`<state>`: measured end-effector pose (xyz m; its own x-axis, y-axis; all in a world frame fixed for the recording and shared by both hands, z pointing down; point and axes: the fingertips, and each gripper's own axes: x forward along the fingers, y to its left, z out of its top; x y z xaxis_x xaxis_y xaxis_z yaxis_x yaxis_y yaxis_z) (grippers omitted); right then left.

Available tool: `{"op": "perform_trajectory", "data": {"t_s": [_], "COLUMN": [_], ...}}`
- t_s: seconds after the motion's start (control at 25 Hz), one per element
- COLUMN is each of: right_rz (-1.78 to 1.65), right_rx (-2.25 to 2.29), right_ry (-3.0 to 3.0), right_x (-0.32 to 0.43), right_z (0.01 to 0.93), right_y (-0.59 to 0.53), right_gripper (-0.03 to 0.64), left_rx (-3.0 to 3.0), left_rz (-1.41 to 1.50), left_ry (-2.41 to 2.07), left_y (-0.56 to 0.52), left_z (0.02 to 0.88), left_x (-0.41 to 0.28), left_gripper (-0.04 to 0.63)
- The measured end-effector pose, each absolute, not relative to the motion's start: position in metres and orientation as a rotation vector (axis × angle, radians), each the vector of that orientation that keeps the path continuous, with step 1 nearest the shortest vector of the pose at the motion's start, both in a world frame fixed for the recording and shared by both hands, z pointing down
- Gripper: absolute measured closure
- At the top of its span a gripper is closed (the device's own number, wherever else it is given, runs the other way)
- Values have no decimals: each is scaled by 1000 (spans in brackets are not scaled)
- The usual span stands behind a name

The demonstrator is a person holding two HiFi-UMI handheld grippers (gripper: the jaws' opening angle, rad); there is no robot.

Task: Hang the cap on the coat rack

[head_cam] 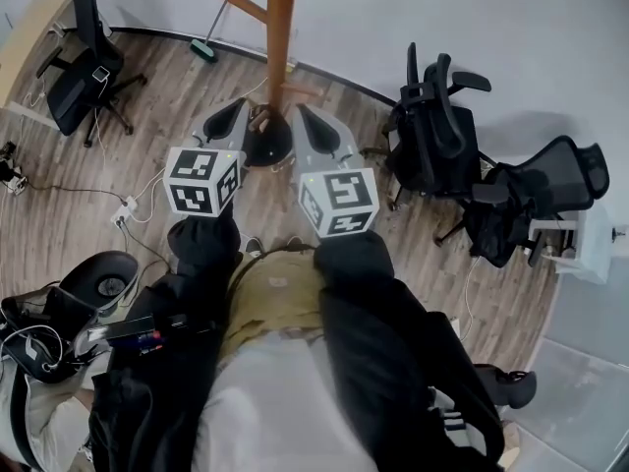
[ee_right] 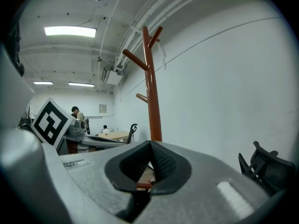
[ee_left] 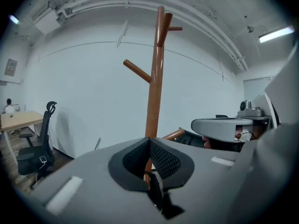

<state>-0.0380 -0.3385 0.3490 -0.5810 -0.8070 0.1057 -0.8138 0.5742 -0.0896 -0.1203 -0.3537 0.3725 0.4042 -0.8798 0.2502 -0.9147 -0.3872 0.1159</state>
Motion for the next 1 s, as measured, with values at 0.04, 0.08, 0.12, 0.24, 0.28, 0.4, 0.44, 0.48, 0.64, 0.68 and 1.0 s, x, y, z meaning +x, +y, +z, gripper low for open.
{"op": "perform_trajectory", "data": {"t_s": [0.04, 0.08, 0.12, 0.24, 0.28, 0.4, 0.44, 0.48, 0.64, 0.68, 1.0], "right_rz": [185, 175, 167, 147, 139, 120, 117, 113, 102, 101, 110], "right_rx": [1415, 1418, 1420, 1423, 1425, 1431, 1432, 1434, 1436, 1434, 1433], "right_ry": [-2741, -2742, -2745, -2759, -2762, -2764, -2764, -2764, -2768, -2769, -2768], "right_x": [-38, -38, -38, -39, -39, -39, -38, -38, -39, -39, -38], "right_z": [346, 343, 340, 333, 331, 327, 326, 325, 323, 323, 322], "right_y": [-339, -339, -340, -340, -340, -341, -341, -341, -341, -342, -343], "right_gripper": [620, 620, 620, 620, 620, 621, 621, 621, 621, 621, 621], "left_rx": [2437, 2448, 2457, 2471, 2473, 2482, 2486, 2489, 2487, 2482, 2455], "left_rz": [206, 198, 194, 191, 189, 183, 180, 178, 179, 181, 192], "left_ry": [-1589, -1594, -1596, -1601, -1604, -1610, -1610, -1610, -1616, -1620, -1633], "left_y": [-355, -356, -357, -359, -360, -360, -361, -361, -362, -362, -364], "left_z": [367, 363, 359, 352, 351, 346, 344, 343, 344, 344, 347], "left_x": [-119, -118, -116, -115, -115, -115, -114, -113, -115, -117, -121], "left_gripper": [592, 592, 592, 592, 592, 592, 592, 592, 592, 592, 592]}}
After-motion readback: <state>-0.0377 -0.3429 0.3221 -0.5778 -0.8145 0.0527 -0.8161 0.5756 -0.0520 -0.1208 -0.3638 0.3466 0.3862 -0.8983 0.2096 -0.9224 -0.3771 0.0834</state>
